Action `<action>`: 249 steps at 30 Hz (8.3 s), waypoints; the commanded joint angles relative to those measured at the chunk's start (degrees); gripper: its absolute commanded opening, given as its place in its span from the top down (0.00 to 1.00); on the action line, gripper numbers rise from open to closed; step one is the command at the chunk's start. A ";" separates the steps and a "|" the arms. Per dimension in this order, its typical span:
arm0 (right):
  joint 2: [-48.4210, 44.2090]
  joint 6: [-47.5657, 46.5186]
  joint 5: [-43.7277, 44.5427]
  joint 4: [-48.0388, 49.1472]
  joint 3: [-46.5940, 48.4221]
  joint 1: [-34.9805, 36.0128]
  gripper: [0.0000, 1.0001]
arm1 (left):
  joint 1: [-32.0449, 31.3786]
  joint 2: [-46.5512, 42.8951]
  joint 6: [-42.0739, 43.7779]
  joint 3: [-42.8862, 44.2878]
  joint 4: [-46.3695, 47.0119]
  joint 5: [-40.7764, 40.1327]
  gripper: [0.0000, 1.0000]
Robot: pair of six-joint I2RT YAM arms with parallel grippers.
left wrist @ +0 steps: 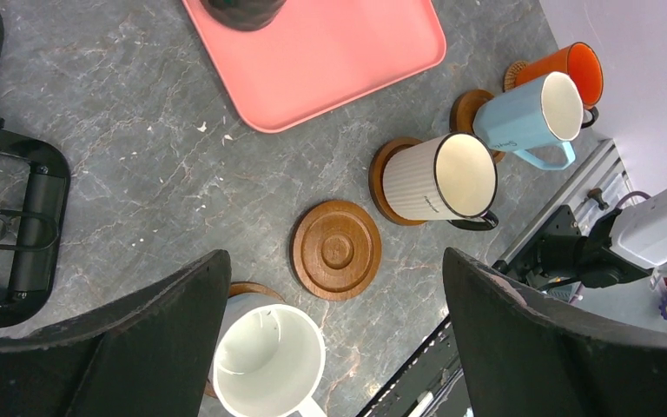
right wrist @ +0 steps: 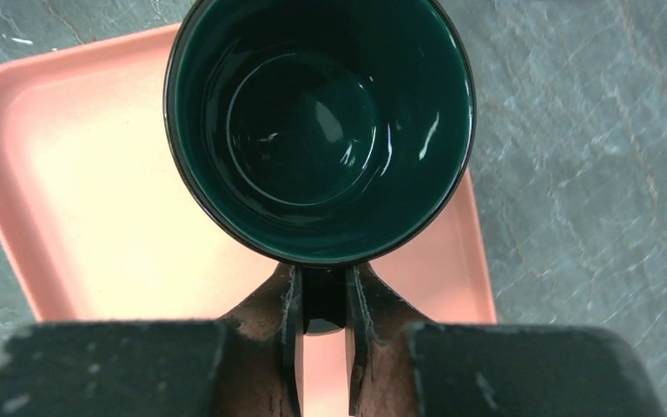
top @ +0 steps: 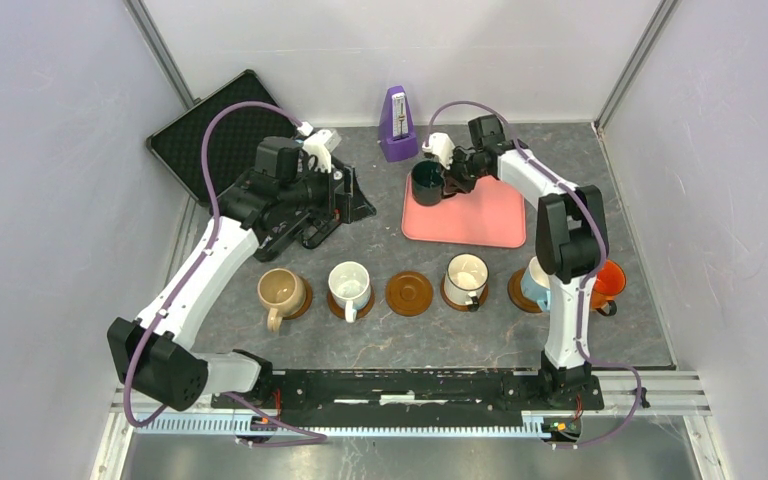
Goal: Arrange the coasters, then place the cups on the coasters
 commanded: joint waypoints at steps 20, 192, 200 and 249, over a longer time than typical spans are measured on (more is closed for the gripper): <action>-34.36 41.83 12.26 15.39 -21.72 5.44 1.00 | 2.55 -6.83 -4.42 -6.92 7.60 -12.48 0.00; -49.78 45.52 17.74 15.41 -53.33 42.45 0.77 | 6.24 -25.32 -7.60 -25.16 14.28 -15.91 0.00; -49.83 44.62 16.67 13.95 -51.59 42.45 0.72 | 6.20 -25.27 -5.81 -24.89 13.48 -15.39 0.00; -31.41 13.65 4.03 -0.44 -23.09 -25.42 0.02 | 24.29 22.53 19.37 29.51 -32.25 -11.84 0.00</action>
